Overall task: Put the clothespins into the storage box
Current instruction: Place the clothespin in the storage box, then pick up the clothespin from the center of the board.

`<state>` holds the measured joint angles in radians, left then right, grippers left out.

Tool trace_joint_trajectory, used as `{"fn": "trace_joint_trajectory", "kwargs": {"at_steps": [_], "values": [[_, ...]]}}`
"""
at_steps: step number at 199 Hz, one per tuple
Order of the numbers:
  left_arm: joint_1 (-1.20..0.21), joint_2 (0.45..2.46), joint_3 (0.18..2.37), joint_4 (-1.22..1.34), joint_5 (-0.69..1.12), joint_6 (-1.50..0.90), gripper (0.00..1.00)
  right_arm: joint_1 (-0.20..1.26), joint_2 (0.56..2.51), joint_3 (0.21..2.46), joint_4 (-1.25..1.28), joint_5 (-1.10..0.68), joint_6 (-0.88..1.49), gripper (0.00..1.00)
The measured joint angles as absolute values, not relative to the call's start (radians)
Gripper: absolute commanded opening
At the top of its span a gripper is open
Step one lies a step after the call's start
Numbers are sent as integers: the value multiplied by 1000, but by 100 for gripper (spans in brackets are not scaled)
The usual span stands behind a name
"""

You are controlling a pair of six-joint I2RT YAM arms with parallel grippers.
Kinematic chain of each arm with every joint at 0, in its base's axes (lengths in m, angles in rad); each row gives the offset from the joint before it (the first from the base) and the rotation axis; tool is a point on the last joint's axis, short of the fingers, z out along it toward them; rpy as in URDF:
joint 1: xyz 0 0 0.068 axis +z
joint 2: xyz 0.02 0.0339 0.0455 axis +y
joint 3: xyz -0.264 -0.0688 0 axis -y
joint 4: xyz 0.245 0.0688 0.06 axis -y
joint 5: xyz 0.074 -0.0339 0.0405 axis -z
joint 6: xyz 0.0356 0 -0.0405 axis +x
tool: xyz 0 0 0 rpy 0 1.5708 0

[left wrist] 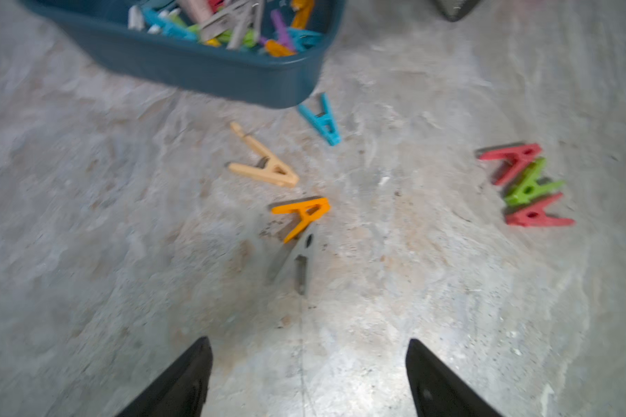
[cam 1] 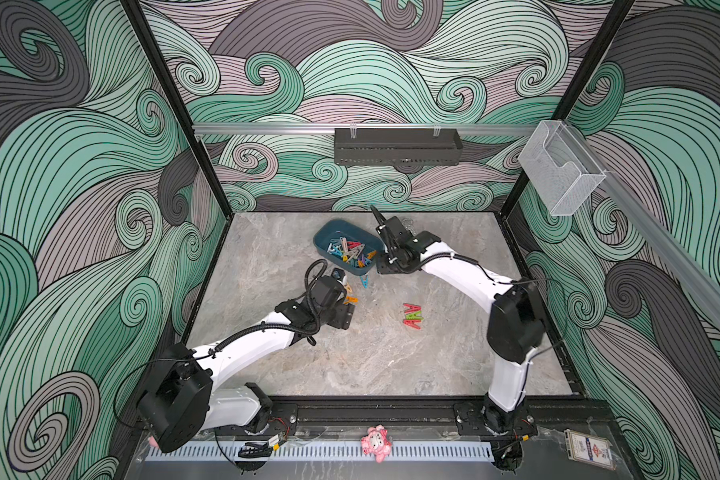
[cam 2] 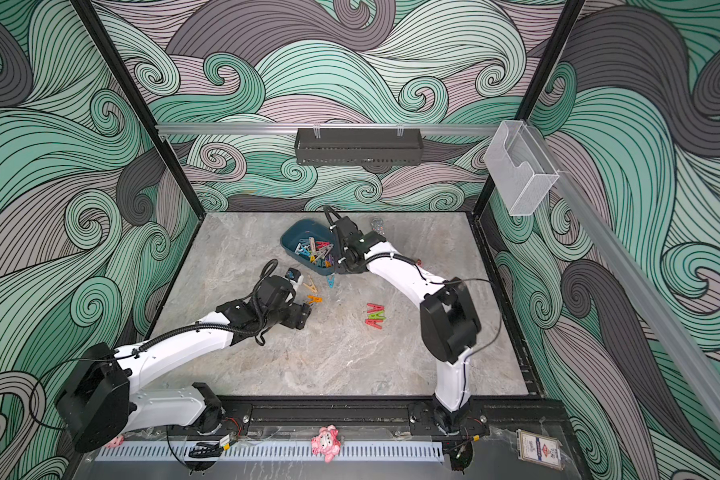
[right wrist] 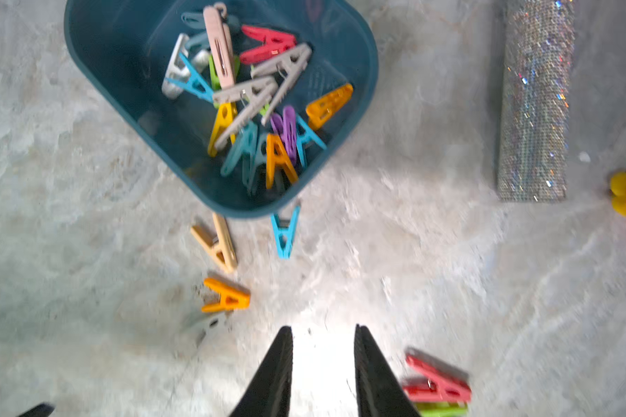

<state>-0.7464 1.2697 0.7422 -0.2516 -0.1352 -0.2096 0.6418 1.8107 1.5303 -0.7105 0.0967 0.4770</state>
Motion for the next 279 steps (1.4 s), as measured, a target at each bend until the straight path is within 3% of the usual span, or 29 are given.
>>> {"fn": "trace_joint_trajectory", "kwargs": {"at_steps": [56, 129, 198, 279], "values": [[-845, 1379, 796, -212, -43, -76, 86, 635, 1485, 1050, -714, 54, 509, 33], [-854, 1538, 924, -210, -41, -83, 86, 524, 1445, 792, -519, -122, 585, 52], [-854, 1593, 972, -294, -6, -36, 86, 500, 1521, 738, -332, -220, 646, 50], [-853, 1520, 872, -327, 33, 18, 86, 593, 1565, 791, -352, -243, 635, 47]]}}
